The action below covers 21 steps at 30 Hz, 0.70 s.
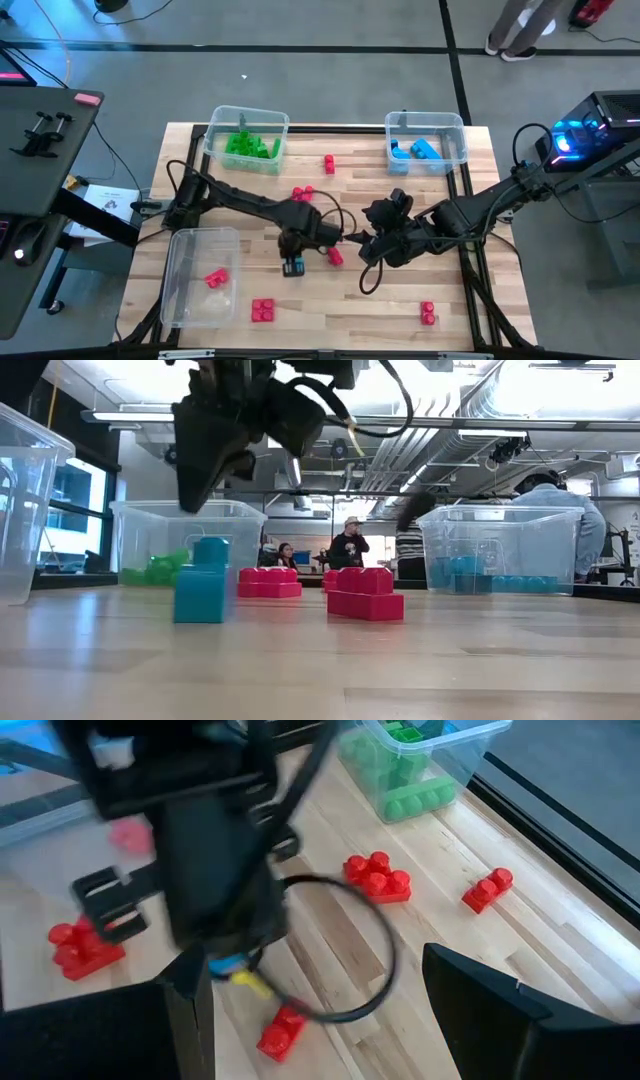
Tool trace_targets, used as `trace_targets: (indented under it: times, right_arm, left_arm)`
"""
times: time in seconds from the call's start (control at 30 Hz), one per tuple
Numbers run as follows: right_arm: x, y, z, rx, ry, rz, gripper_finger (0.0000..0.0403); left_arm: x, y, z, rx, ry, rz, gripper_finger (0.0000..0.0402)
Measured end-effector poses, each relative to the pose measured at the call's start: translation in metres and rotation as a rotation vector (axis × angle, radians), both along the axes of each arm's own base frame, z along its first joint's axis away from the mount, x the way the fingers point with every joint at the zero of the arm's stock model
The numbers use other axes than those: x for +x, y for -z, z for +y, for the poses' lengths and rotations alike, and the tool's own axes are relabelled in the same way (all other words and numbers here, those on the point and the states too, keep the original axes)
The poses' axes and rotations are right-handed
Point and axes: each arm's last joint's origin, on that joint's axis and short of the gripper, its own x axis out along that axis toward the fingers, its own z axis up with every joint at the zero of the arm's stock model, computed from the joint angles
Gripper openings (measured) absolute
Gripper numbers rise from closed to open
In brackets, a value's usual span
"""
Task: Sort blocks
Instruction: Put the blue game piece into the top right transparent bin
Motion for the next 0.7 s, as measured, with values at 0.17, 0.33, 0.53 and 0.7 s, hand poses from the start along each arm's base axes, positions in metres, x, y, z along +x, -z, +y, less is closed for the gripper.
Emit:
trace_targets:
  times: [0.17,0.33,0.53,0.7]
  right_arm:
    - [-0.007,-0.007,0.005,0.020,-0.024,-0.038,0.0238]
    - [-0.028,-0.030,0.015,0.096,-0.086,-0.158,0.0238]
    - [-0.067,-0.061,0.029,0.196,-0.087,-0.360,0.0238]
    - [-0.081,-0.066,0.037,0.223,-0.028,-0.444,0.0238]
  left_arm:
    - [-0.007,-0.029,0.013,0.114,0.133,0.017,0.0000]
    - [-0.027,-0.065,0.004,0.053,0.282,-0.241,0.0000]
    - [-0.048,-0.075,-0.011,-0.061,0.418,-0.757,0.0000]
    - [-0.052,-0.054,-0.013,-0.022,0.613,-0.947,0.0007]
